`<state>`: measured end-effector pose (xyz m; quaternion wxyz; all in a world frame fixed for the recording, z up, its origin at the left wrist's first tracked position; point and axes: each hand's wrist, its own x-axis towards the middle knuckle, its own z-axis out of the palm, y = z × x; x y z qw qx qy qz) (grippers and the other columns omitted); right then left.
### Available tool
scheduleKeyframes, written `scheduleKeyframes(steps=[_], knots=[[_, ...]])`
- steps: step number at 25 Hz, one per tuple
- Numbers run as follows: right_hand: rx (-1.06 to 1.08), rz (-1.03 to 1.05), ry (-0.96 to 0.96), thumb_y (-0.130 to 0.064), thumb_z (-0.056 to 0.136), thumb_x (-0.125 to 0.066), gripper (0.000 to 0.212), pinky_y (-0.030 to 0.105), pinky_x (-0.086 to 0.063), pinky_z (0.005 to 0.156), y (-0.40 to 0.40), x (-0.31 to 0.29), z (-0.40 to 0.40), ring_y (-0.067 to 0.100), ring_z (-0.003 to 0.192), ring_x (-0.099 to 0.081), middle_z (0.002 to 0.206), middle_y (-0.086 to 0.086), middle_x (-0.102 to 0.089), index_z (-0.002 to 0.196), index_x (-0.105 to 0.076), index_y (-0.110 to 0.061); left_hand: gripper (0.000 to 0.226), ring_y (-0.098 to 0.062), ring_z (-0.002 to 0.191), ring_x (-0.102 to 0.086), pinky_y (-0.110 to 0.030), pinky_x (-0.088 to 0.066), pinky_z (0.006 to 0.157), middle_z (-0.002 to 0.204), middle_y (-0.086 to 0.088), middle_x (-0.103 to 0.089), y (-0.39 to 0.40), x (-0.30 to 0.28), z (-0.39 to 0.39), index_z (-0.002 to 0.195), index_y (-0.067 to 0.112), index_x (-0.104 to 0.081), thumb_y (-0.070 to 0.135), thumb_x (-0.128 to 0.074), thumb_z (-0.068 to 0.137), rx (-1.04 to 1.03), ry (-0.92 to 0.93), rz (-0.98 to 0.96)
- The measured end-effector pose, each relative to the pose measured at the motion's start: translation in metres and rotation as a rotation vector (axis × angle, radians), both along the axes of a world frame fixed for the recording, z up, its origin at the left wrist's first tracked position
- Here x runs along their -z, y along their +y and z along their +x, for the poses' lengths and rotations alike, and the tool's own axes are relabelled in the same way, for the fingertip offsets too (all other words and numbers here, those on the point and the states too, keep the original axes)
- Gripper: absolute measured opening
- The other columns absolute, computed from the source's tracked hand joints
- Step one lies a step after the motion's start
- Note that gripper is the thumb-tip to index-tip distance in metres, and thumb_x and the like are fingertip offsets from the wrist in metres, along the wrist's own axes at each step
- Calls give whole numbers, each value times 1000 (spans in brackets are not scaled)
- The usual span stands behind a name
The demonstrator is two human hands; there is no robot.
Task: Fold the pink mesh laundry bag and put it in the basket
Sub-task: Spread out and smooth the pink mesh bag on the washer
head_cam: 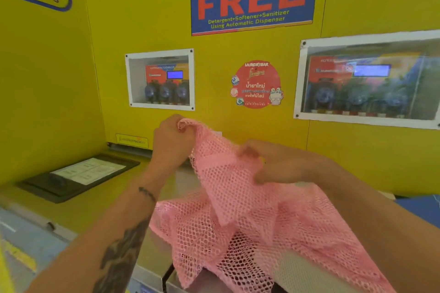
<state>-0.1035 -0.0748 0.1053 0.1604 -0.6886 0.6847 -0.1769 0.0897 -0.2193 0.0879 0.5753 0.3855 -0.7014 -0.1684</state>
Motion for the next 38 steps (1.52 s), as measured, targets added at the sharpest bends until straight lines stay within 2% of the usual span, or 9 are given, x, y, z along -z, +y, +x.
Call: scheduleKeyframes(steps=[4,8,10,14,17,23,27,33,38], knots=[[45,13,281,-51,59,-82,125,55,-14,119,-19,34,17,24,149,-7,163,-6,-8,150,4,-49,14,-24,87,-65,-38,-53,78,90,-5,-70,-39,-25,26,84,21,-66,27,-54,89,9,283,109],[193,-270,322,-38,85,-61,53,48,-38,104,-75,66,36,28,129,-43,134,3,-48,136,-46,-33,14,-23,90,-67,-40,-55,83,92,-3,-72,-65,-30,54,79,26,-68,31,-57,86,47,320,144],[188,-293,269,-26,89,-59,25,44,-45,93,-98,72,39,27,116,-52,116,0,-55,113,-57,-31,17,-28,88,-65,-36,-52,72,88,-5,-70,-80,-22,74,81,22,-67,29,-53,87,-22,224,153],[55,-15,107,-26,76,-79,80,45,-41,106,-132,84,60,26,133,-40,145,0,-40,143,-37,-39,29,-33,93,-56,-38,-44,72,112,-15,-60,-102,7,128,115,12,-49,25,-50,89,-213,-119,365],[-53,-4,171,-35,76,-77,69,43,-39,106,-155,95,90,24,131,-40,142,1,-41,137,-45,-43,68,-42,110,-48,-49,-47,87,123,-19,-44,-92,26,144,140,19,-26,14,-55,78,-283,-454,425],[-124,-36,231,-39,74,-74,27,34,-47,80,-176,111,117,18,101,-53,104,-10,-55,97,-60,-34,23,-14,86,-56,-31,-44,71,100,7,-53,-48,52,145,101,34,-62,50,-61,84,128,-855,525],[-51,-142,199,-23,80,-69,67,45,-48,92,-198,106,111,23,114,-42,123,1,-42,140,-40,-35,40,-14,94,-58,-33,-49,82,109,6,-59,-38,84,121,112,40,-55,56,-67,77,139,-795,463],[-5,-284,153,-19,87,-49,22,41,-52,67,-214,102,115,29,86,-66,88,2,-66,79,-69,-23,23,-13,90,-59,-35,-54,80,104,5,-66,-58,98,131,102,29,-66,14,-56,87,-79,-644,30],[298,-241,3,-12,89,-51,19,41,-57,63,-215,40,39,27,79,-65,94,15,-68,82,-66,-3,25,-15,68,-62,-34,-51,58,80,4,-67,-102,74,213,82,28,-67,4,-68,75,-112,-275,-109]])
